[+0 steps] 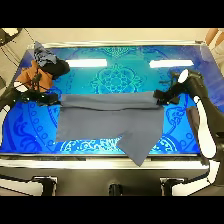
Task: Fold the shirts.
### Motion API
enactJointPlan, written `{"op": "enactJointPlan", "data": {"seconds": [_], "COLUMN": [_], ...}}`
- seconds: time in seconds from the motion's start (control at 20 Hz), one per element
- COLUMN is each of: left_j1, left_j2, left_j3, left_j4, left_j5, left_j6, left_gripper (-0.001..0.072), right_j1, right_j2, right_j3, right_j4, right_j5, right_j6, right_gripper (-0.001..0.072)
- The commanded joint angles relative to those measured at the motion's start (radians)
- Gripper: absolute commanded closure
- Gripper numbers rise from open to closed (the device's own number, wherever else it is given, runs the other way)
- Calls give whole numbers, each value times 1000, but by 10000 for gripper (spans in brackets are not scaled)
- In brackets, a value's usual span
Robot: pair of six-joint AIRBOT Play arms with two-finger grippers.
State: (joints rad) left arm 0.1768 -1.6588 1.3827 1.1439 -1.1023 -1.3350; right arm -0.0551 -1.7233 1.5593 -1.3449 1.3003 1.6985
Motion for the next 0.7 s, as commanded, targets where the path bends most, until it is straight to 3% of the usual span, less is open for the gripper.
{"op": "enactJointPlan", "data": {"seconds": [0.0,0.25,0.3,0.4,0.45,0.55,0.65], "left_j1": [1,16,17,27,40,82,143], "left_j2": [-56,-57,-56,-55,-54,-41,1], "left_j3": [0,15,16,31,56,103,89], "left_j4": [20,20,20,26,51,111,124], "left_j5": [-88,-112,-125,-187,-244,-361,-419], "left_j6": [-11,-10,-10,-11,-11,-18,-60], "left_gripper": [679,677,622,255,216,216,253], "right_j1": [-3,-3,-3,-5,-5,-17,-80], "right_j2": [-1,0,3,27,48,107,151], "right_j3": [-102,-106,-105,-88,-67,-42,-48], "right_j4": [45,55,55,42,2,-141,-123], "right_j5": [-1,-10,-31,-20,10,70,160], "right_j6": [-8,-7,-7,-8,-16,-16,-9], "right_gripper": [658,656,610,358,292,286,294]}}
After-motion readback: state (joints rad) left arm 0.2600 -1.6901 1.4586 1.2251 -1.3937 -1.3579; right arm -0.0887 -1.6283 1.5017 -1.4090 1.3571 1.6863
